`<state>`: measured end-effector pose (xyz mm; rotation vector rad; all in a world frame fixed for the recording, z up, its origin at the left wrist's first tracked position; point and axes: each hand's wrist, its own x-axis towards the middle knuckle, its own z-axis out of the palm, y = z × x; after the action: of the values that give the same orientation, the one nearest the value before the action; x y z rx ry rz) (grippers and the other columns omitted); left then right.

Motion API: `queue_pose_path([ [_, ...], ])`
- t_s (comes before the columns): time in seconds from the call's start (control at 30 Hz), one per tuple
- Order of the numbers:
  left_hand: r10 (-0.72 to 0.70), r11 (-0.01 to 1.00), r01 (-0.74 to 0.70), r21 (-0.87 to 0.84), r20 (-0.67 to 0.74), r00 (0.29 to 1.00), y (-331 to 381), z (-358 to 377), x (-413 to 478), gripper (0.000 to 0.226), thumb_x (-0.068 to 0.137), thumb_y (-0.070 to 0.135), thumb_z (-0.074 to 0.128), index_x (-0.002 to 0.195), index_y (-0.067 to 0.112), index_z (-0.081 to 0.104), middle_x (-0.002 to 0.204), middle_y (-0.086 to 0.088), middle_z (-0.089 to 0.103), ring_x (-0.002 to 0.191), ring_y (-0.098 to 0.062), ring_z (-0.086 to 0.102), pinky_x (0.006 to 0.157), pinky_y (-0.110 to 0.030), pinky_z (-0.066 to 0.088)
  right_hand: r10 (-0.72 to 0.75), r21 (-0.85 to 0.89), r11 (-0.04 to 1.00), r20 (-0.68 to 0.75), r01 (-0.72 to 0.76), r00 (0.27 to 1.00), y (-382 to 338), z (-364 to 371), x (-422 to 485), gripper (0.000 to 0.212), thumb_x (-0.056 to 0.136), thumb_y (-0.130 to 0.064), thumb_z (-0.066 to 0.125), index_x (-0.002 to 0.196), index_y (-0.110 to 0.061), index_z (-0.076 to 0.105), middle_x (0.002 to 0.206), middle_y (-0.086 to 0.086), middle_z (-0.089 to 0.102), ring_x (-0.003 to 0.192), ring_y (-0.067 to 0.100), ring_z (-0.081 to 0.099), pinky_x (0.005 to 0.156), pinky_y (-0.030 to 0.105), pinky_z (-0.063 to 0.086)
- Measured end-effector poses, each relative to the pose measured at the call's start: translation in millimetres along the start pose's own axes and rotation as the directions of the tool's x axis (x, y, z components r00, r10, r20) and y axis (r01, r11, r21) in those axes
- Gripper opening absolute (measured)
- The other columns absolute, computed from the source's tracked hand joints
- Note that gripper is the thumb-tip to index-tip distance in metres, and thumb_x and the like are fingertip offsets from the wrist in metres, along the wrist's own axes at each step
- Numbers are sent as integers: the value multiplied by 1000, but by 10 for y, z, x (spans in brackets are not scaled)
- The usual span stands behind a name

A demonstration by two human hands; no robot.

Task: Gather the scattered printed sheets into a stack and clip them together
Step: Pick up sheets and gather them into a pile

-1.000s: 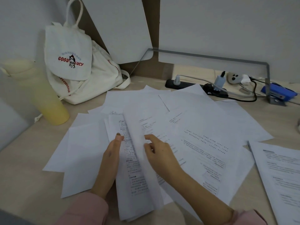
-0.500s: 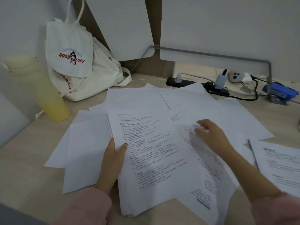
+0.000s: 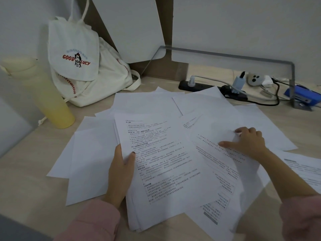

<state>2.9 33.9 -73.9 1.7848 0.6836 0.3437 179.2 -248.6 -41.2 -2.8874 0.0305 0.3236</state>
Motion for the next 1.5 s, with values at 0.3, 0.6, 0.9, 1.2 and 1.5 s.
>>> queue_pose_path([
  [0.3, 25, 1000, -25, 15, -2, 1000, 8, 9, 0, 28, 95, 17, 46, 120, 27, 43, 100, 22, 53, 86, 4, 51, 74, -18, 37, -14, 279, 960, -14, 17, 1000, -43, 19, -68, 65, 75, -34, 73, 122, -4, 38, 103, 11, 51, 89, 26, 48, 75, 35, 40],
  [0.6, 8, 999, -8, 31, -5, 1000, 4, 18, -3, 33, 95, 20, 46, 127, 24, 43, 112, 12, 56, 100, -13, 53, 85, -29, 39, 1, 395, 901, -412, 178, 911, -75, -231, -147, 16, 92, -20, 50, 97, -5, 51, 85, 11, 56, 78, 29, 50, 66, 33, 35],
  [0.9, 22, 999, -22, 32, -12, 1000, 6, 21, -14, 33, 95, 19, 46, 128, 20, 44, 111, 6, 56, 101, -16, 53, 85, -29, 39, 419, 818, 490, -524, 302, 741, -36, -569, -274, 17, 92, -22, 47, 105, -11, 45, 102, 6, 48, 93, 18, 48, 81, 37, 41],
  [1.2, 50, 998, -50, 30, 2, 999, -2, 1, -41, 33, 95, 18, 47, 128, 18, 44, 115, 3, 56, 101, -17, 52, 88, -29, 38, 560, 920, -195, -180, 340, 808, 55, -705, -408, 21, 90, -16, 52, 110, -15, 49, 94, -11, 59, 82, 3, 60, 62, 17, 49],
  [1.5, 68, 997, -68, 22, 1, 998, 35, 10, -60, 39, 95, 17, 47, 133, 15, 41, 115, 9, 48, 104, -13, 45, 91, -26, 33, 459, 988, -142, 8, 65, 888, -5, -272, -487, 40, 91, -17, 53, 128, -3, 49, 119, 7, 58, 97, 19, 58, 77, 31, 50],
])
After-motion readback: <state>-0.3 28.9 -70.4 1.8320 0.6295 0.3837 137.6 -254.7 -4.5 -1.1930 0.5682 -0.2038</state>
